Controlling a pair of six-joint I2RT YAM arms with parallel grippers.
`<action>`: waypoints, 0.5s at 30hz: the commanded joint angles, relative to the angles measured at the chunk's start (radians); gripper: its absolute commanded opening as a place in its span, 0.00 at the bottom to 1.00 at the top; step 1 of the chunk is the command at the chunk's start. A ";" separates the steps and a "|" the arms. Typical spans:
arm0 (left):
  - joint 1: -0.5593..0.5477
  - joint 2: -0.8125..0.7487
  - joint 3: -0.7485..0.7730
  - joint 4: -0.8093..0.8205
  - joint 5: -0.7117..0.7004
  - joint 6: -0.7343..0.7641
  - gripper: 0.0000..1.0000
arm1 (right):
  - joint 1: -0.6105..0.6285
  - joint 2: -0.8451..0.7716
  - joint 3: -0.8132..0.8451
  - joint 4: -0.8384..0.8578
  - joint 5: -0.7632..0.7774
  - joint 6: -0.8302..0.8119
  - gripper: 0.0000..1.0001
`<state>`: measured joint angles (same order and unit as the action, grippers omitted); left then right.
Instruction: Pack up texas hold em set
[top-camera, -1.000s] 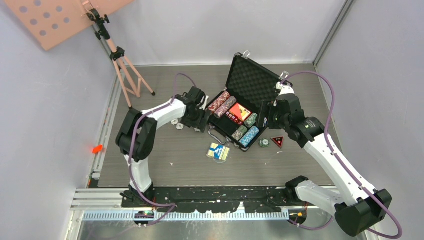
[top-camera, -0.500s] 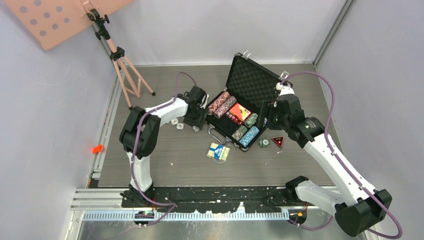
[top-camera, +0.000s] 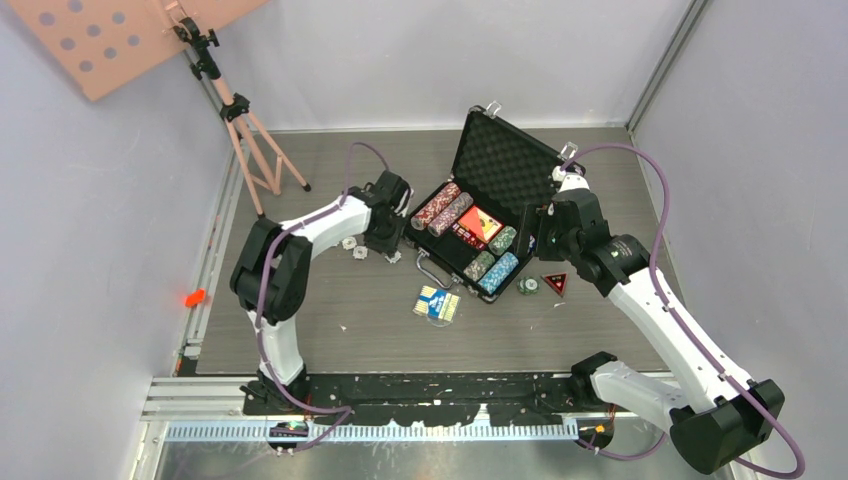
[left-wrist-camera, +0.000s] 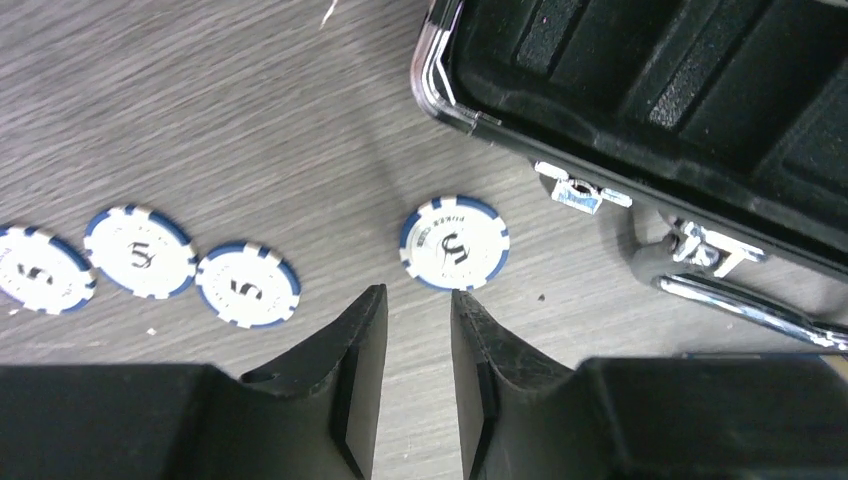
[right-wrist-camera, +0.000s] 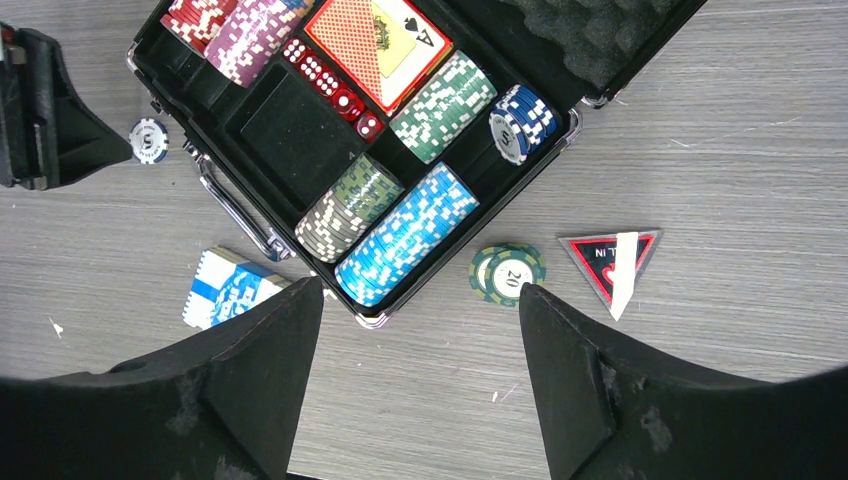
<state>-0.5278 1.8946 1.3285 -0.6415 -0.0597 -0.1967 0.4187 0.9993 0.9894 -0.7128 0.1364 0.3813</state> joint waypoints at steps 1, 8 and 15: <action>0.021 -0.121 -0.016 -0.029 -0.043 0.003 0.33 | 0.000 -0.023 0.035 0.011 0.000 0.005 0.78; 0.013 -0.147 -0.058 0.048 0.028 -0.006 0.76 | 0.000 -0.024 0.037 0.010 0.001 0.002 0.78; -0.035 -0.059 -0.001 0.026 -0.029 0.017 0.76 | 0.000 -0.027 0.032 0.009 0.000 0.006 0.78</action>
<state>-0.5323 1.7927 1.2877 -0.6281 -0.0566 -0.1997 0.4187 0.9989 0.9894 -0.7136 0.1364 0.3813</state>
